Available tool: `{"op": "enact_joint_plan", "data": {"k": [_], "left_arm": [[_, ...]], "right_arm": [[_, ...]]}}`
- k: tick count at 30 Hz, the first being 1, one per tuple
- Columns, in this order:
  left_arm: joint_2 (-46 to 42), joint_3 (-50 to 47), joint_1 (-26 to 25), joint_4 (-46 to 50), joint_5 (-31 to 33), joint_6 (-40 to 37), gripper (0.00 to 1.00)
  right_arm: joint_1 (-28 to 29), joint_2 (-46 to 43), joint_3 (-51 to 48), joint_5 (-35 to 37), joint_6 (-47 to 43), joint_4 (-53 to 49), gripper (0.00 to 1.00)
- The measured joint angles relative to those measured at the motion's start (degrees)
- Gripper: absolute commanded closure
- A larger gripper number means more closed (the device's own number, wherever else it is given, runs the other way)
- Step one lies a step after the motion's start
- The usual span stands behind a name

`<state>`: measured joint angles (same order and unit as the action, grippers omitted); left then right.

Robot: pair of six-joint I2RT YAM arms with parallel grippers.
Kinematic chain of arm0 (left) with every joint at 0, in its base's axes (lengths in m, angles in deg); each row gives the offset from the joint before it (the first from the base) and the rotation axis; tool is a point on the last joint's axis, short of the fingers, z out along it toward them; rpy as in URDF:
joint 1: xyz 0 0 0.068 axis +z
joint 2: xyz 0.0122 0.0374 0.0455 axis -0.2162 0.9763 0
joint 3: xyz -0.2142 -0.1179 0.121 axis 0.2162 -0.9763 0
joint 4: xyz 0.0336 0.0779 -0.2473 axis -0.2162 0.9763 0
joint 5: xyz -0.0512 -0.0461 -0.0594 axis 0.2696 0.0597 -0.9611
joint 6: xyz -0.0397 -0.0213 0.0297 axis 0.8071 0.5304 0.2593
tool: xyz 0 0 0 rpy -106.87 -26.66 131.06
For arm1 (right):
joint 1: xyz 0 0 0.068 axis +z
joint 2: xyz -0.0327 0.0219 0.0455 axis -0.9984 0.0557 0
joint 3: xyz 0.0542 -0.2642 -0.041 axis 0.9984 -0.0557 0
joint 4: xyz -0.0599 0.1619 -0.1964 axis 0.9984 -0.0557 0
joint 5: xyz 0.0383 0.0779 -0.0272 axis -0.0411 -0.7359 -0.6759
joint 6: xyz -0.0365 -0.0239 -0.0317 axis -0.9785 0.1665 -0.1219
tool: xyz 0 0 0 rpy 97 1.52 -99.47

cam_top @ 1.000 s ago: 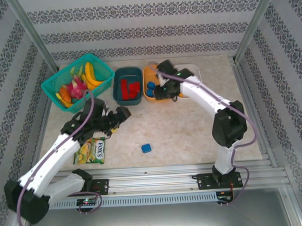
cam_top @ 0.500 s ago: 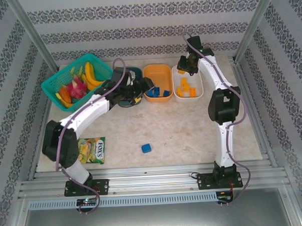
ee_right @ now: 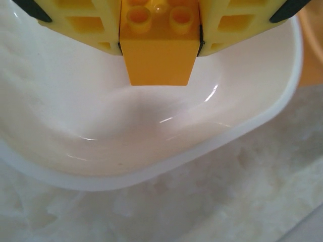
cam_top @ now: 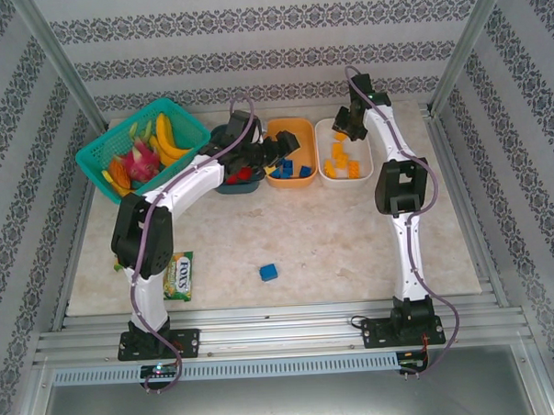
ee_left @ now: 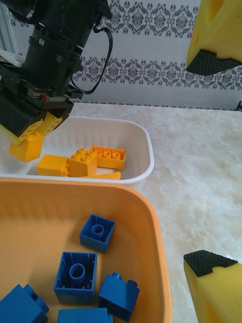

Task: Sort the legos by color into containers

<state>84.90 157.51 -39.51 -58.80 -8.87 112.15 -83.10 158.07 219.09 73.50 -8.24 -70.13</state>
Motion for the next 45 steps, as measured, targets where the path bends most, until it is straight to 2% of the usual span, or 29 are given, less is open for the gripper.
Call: {"op": "enact_joint_plan", "data": {"k": [4, 14, 19, 22, 26, 31, 36, 41, 45], "left_arm": [[0.63, 0.0, -0.02, 0.0, 0.0, 0.0, 0.08], [0.72, 0.11, -0.04, 0.07, 0.07, -1.22, 0.09], [-0.22, -0.28, -0.24, 0.81, 0.76, -1.77, 0.09], [-3.52, -2.86, -0.42, 1.36, 1.68, -2.21, 0.09], [-11.78, -8.66, -0.42, 2.91, 3.76, -2.62, 0.09], [-24.9, -18.18, -0.39, 5.75, 6.08, -2.91, 0.08], [-38.01, -27.34, -0.39, 11.52, 8.2, -3.58, 0.08], [-50.93, -34.95, -0.39, 17.97, 9.79, -3.87, 0.07], [-60.7, -40.46, -0.39, 22.77, 9.99, -3.82, 0.07]], "right_arm": [[-0.24, 0.72, 0.02, -0.04, 0.2, -1.16, 0.66], [-0.22, 0.81, 0.0, -0.37, 0.79, -2.78, 0.47], [-0.17, -0.02, -1.25, -0.22, 0.57, -2.82, 0.43], [0.22, -2.54, -2.6, 0.59, -0.46, -3.08, 0.43], [1.86, -12.37, -9.31, 2.27, -2.03, -2.16, 0.41], [8.46, -31.63, -26.47, 3.98, -3.15, 2.34, 0.36], [19.28, -47.63, -45.62, 5.07, -3.32, 6.36, 0.32], [30.34, -55.98, -61.61, 6.32, -2.45, 7.02, 0.27], [39.47, -59.17, -71.25, 6.62, -0.09, 7.21, 0.24]]}}
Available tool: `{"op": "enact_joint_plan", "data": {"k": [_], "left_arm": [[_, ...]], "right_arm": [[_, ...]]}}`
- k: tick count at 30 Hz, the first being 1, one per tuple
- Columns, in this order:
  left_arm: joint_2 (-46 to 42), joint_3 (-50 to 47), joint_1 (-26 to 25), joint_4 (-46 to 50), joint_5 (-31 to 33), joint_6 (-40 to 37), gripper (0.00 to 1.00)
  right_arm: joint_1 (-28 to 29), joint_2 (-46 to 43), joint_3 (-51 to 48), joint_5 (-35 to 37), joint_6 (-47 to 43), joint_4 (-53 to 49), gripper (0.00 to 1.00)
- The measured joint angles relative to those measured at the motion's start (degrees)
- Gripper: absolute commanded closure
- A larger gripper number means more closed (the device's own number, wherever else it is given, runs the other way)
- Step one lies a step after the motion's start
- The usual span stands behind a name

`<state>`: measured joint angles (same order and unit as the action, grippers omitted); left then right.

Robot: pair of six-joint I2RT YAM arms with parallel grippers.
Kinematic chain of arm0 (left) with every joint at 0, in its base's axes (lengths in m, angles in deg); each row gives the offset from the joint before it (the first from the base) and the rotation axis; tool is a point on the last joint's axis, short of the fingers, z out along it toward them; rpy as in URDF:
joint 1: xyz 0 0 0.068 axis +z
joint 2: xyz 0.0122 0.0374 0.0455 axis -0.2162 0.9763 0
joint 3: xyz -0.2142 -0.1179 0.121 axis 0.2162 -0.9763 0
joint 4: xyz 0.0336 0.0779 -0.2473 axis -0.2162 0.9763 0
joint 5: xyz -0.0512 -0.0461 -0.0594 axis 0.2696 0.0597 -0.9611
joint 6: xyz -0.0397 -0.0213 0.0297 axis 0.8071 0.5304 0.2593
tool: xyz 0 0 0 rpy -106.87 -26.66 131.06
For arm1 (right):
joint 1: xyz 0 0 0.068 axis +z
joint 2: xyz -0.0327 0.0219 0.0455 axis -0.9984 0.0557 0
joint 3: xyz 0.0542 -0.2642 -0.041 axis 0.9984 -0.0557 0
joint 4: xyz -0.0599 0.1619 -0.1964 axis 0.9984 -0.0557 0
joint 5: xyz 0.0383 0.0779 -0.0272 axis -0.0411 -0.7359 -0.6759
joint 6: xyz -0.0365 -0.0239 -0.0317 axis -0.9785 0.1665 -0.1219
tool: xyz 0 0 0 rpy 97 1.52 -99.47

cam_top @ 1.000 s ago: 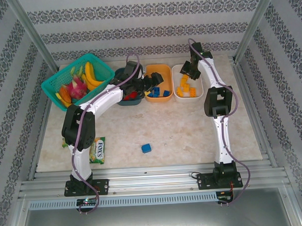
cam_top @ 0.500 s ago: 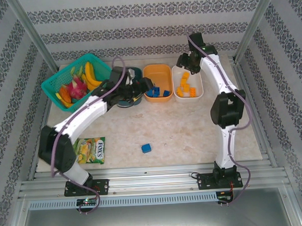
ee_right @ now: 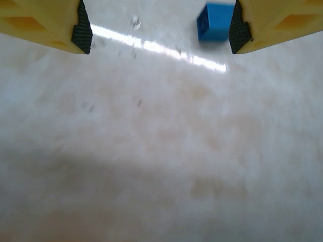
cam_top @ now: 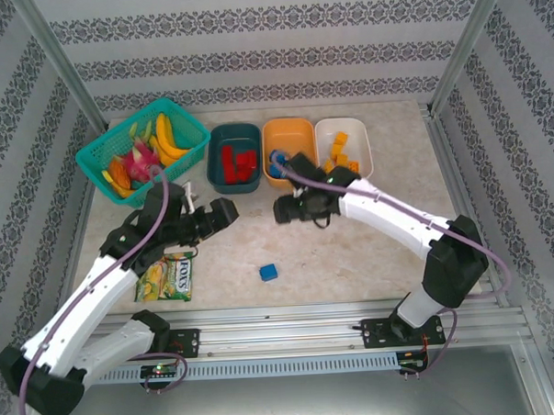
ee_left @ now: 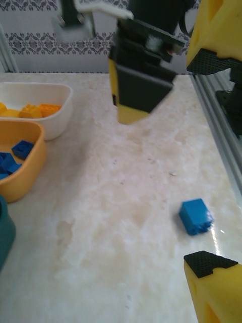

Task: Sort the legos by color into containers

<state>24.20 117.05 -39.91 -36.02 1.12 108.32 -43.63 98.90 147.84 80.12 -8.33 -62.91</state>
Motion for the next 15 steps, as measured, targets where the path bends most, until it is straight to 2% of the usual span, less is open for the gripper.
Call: {"op": "enact_joint_plan", "data": {"k": [6, 15], "left_arm": [[-11.39, -6.49, -0.02, 7.85, -0.04, 0.85, 0.07], [-20.35, -10.99, -0.02, 14.49, -0.72, 2.71, 0.07]], "right_arm": [[12.09, 0.42, -6.38, -0.11, 4.37, 1.4, 0.2], [18.23, 10.03, -6.36, -0.07, 9.25, 5.49, 0.21]]}}
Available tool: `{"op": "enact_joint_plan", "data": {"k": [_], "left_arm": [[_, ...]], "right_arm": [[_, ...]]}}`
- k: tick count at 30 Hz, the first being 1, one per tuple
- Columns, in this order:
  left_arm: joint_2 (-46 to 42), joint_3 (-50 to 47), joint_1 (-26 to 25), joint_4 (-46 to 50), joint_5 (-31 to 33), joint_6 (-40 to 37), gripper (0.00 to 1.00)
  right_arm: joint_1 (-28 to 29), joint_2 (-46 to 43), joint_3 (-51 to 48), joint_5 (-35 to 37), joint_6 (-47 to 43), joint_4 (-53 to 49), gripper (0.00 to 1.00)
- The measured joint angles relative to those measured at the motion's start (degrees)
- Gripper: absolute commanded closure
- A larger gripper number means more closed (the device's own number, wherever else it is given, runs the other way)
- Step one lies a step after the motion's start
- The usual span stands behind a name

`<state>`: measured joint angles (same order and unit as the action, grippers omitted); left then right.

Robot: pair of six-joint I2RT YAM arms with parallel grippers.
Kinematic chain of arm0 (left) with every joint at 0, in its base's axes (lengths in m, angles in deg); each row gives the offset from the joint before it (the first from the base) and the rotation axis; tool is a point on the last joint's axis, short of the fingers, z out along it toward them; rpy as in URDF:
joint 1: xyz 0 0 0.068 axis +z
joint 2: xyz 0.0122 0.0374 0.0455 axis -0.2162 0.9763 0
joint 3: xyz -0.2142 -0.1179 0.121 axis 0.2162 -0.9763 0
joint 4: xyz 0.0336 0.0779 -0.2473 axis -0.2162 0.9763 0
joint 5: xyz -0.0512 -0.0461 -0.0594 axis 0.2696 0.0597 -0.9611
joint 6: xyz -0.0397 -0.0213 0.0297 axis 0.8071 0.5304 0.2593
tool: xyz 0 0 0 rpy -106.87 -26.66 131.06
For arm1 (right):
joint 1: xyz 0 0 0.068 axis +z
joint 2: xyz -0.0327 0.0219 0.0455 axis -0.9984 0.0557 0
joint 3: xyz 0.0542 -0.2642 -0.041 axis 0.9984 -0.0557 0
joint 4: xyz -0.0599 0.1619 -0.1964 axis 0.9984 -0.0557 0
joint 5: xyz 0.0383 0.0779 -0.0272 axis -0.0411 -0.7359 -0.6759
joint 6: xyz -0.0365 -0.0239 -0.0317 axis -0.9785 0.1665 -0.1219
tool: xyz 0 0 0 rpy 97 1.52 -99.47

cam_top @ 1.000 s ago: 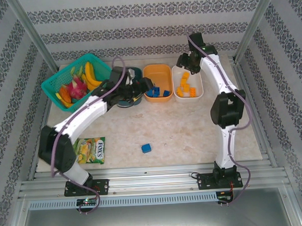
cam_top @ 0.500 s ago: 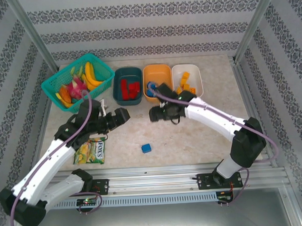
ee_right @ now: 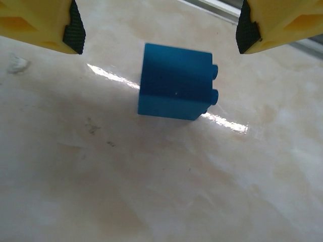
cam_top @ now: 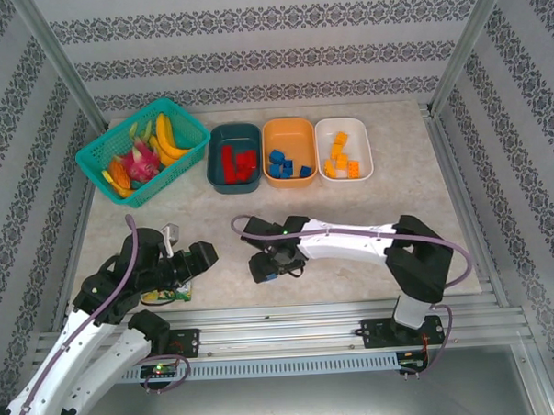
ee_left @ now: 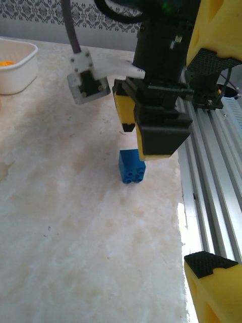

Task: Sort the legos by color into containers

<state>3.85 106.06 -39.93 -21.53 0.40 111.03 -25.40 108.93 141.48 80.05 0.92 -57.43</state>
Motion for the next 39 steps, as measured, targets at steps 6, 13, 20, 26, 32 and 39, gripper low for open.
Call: {"op": "enact_joint_plan", "data": {"k": [6, 13, 20, 26, 32, 39], "left_arm": [[-1.44, -0.22, 0.0, 2.29, -0.76, 0.13, 0.07], [-3.04, -0.22, 0.0, 3.41, -0.9, 0.59, 0.08], [-3.56, -0.24, 0.0, 3.41, -0.87, 1.81, 0.08], [-2.32, -0.09, 0.0, 2.82, -0.85, 3.58, 0.08], [3.15, 2.82, 0.0, -0.15, -0.81, 4.17, 0.08], [6.97, 4.59, 0.02, -4.33, -0.81, 4.46, 0.08]], "right_arm": [[1.51, 4.98, 1.57, 0.61, 2.91, 0.63, 0.26], [1.75, 8.17, 2.86, 2.03, 3.98, 0.76, 0.4], [1.73, 8.52, 5.16, 3.13, 3.37, 0.63, 0.56], [0.44, 6.43, 5.77, 3.91, 1.84, -0.9, 0.66], [-3.65, 1.36, 8.92, 4.09, -0.85, -2.21, 0.71], [-9.57, -0.57, 10.64, 4.04, -3.32, -3.04, 0.72]]}}
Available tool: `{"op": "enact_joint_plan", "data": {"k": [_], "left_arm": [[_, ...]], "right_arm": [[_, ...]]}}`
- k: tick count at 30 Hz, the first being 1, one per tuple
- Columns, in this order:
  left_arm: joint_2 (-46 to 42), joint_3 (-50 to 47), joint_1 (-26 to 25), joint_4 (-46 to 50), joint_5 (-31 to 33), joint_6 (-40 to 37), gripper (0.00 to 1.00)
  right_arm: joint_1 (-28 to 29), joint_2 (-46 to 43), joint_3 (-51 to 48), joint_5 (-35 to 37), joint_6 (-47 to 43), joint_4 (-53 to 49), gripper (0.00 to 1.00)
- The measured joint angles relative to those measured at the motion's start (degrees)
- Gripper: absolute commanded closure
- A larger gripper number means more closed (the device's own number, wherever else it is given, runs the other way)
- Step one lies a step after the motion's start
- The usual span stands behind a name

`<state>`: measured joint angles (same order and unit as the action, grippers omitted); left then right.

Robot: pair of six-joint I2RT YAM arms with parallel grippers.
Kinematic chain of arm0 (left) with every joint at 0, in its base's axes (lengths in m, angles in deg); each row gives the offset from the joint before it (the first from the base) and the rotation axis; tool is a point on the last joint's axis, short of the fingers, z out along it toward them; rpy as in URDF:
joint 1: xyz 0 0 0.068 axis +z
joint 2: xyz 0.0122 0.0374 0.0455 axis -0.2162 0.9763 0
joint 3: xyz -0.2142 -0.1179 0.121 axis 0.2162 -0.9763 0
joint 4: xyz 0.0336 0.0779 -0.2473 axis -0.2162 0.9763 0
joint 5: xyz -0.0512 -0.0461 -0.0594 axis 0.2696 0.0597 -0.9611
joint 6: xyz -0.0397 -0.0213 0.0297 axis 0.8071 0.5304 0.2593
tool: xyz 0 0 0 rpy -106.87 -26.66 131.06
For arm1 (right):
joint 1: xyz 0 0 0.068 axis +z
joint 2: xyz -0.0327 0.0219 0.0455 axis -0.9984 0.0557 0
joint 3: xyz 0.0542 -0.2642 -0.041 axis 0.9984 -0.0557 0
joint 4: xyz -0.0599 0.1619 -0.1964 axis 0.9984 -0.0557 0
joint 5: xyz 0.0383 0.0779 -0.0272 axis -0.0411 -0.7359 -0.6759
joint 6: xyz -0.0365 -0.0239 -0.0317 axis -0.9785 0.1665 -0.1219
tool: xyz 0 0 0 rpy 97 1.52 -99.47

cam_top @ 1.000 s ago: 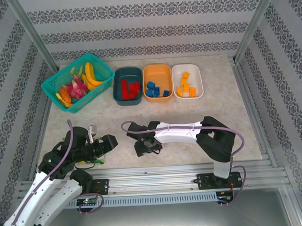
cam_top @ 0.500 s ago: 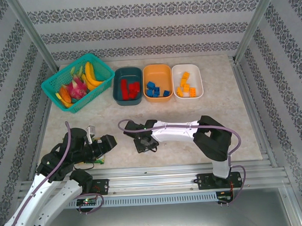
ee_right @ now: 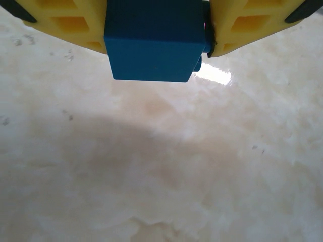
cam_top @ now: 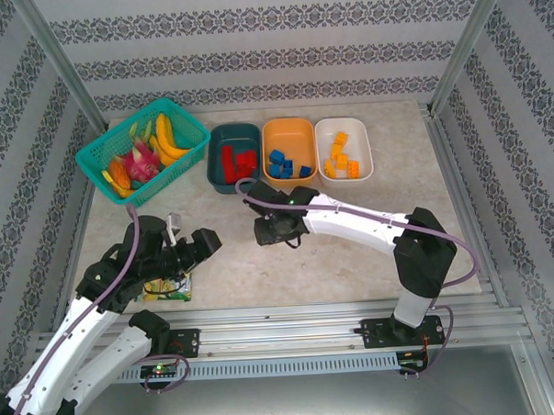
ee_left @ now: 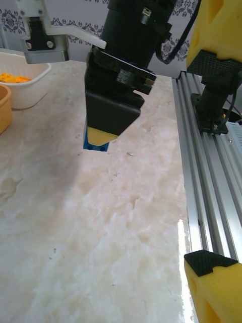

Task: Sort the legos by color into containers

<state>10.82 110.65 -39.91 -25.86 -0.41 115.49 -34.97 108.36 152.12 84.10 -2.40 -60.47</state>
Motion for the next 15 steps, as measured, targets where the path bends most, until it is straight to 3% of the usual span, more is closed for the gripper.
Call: {"op": "enact_joint_plan", "data": {"k": [8, 15], "left_arm": [[11.32, 3.98, 0.0, -7.45, -0.02, -0.07, 0.08], [27.12, 12.11, 0.0, -15.96, -0.22, -1.16, 0.08]], "right_arm": [[-12.44, 0.74, 8.94, -0.5, -2.38, -0.79, 0.75], [-22.32, 11.17, 23.02, -1.51, -2.05, 0.02, 0.77]]}}
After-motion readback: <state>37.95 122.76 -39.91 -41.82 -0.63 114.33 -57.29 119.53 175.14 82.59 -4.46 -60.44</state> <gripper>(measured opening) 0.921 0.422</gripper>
